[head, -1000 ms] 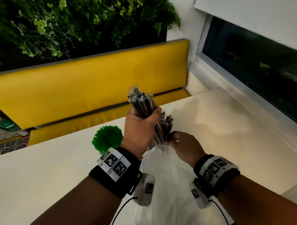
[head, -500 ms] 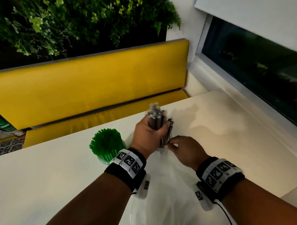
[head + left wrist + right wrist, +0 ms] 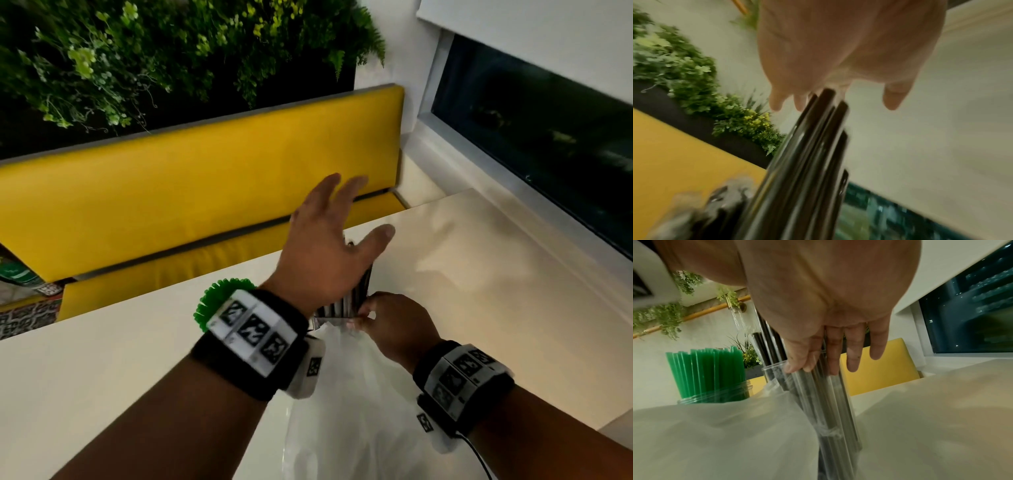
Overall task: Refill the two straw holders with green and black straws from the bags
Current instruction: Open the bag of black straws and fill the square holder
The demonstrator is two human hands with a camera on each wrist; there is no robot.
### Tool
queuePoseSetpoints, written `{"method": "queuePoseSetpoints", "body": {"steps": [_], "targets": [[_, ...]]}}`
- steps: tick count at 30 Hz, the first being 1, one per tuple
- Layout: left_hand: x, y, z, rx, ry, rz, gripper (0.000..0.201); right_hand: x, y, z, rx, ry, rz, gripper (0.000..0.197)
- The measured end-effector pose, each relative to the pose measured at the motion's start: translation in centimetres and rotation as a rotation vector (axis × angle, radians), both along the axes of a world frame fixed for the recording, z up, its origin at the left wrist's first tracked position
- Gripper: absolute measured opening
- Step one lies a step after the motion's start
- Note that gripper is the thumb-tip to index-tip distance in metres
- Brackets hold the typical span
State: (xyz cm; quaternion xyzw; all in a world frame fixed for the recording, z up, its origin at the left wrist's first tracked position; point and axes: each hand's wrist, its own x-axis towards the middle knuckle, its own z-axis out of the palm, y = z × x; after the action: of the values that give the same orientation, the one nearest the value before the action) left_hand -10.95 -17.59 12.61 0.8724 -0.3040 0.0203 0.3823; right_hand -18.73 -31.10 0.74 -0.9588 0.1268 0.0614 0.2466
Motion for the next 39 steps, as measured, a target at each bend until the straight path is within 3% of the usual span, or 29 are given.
{"method": "queuePoseSetpoints", "body": {"steps": [2, 5, 9, 12, 16, 19, 21, 25, 27, 30, 32, 35, 37, 39], "targets": [[0.1, -1.0, -2.7, 0.306, -0.170, -0.007, 0.064, -0.1, 0.0, 0.1, -0.006, 0.004, 0.009, 0.036], [0.2, -0.7, -6.3, 0.593, -0.115, -0.086, 0.064, -0.1, 0.2, 0.5, -0.005, 0.006, 0.014, 0.035], [1.0, -0.5, -5.6, 0.686, -0.121, -0.177, 0.063, -0.2, 0.3, 0.7, 0.007, -0.004, -0.005, 0.025], [1.4, -1.9, -4.2, 0.636, -0.063, -0.090, 0.070, -0.2, 0.3, 0.6, 0.017, 0.003, -0.014, 0.029], [0.9, -3.7, -7.0, 0.817, -0.049, -0.051, 0.075, -0.3, 0.5, 0.9, -0.013, -0.032, 0.000, 0.036], [1.0, -4.0, -8.0, 0.810, -0.150, -0.244, 0.069, -0.7, 0.2, 0.9, -0.049, -0.034, -0.029, 0.044], [1.6, -3.5, -7.3, 0.755, -0.193, -0.398, 0.064, -1.0, 0.1, 0.9, -0.076, -0.012, -0.011, 0.040], [1.4, -1.9, -6.9, 0.822, -0.031, -0.201, 0.065, -0.9, 0.4, 1.0, -0.075, -0.024, 0.034, 0.029], [0.9, -1.5, -7.5, 0.856, -0.159, -0.288, 0.058, -0.8, 0.5, 0.8, -0.103, -0.023, 0.045, 0.034], [1.9, -0.8, -7.3, 0.651, -0.205, -0.418, 0.039, -0.6, 0.2, 0.4, -0.098, -0.043, 0.069, 0.026], [2.4, -0.3, -7.1, 0.553, -0.134, -0.317, 0.046, -0.5, 0.2, 0.3, -0.093, -0.070, 0.079, 0.022], [1.6, -0.4, -7.3, 0.713, -0.162, -0.213, 0.072, 0.0, 0.2, -0.1, -0.108, -0.080, 0.098, 0.028], [1.3, -1.0, -7.6, 0.766, -0.209, -0.253, 0.069, 0.1, 0.1, -0.2, -0.111, -0.043, 0.100, 0.035], [1.5, -1.1, -7.3, 0.647, -0.219, -0.298, 0.061, 0.0, -0.1, -0.2, -0.096, -0.042, 0.093, 0.033]]}}
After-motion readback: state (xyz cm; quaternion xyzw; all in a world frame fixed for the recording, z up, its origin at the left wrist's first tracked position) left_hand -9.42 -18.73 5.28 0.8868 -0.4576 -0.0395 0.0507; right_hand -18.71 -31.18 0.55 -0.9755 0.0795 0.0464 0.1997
